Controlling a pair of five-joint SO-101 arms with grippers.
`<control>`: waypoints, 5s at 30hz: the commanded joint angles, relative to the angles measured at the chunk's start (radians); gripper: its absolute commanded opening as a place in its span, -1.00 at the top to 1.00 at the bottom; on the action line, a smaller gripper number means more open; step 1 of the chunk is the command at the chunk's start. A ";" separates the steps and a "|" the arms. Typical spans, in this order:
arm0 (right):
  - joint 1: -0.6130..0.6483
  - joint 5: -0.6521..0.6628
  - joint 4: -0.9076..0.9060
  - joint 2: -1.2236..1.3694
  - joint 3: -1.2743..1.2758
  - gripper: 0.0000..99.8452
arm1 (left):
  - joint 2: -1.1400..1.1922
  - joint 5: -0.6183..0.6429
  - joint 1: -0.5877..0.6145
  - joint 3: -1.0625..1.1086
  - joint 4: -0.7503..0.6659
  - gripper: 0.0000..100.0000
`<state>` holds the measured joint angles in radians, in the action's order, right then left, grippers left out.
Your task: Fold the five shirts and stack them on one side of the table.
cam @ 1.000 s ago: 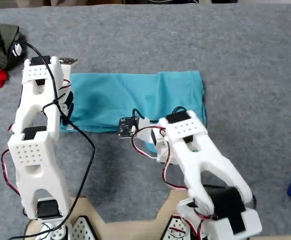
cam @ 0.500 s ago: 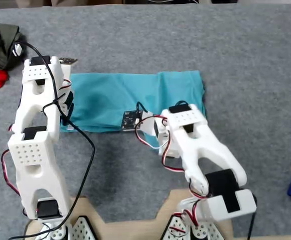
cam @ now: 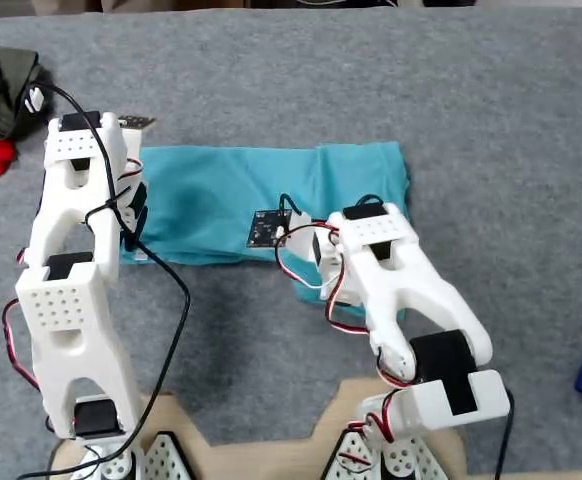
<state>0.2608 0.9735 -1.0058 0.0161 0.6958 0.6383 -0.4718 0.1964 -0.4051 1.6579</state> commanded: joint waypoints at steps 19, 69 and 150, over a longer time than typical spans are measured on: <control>-0.082 0.012 -0.160 0.108 -0.549 0.99 | -0.016 -0.005 0.000 -0.011 0.041 0.96; -0.044 0.084 -0.595 0.133 -0.762 0.36 | -0.016 -0.005 -0.058 -0.011 0.043 0.96; -0.071 0.063 -0.310 0.384 -0.975 0.98 | -0.016 -0.005 -0.058 -0.002 0.044 0.96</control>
<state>0.1780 1.0211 -1.2896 0.3905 -0.1772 0.6383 -0.4718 0.1519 -0.4051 1.6886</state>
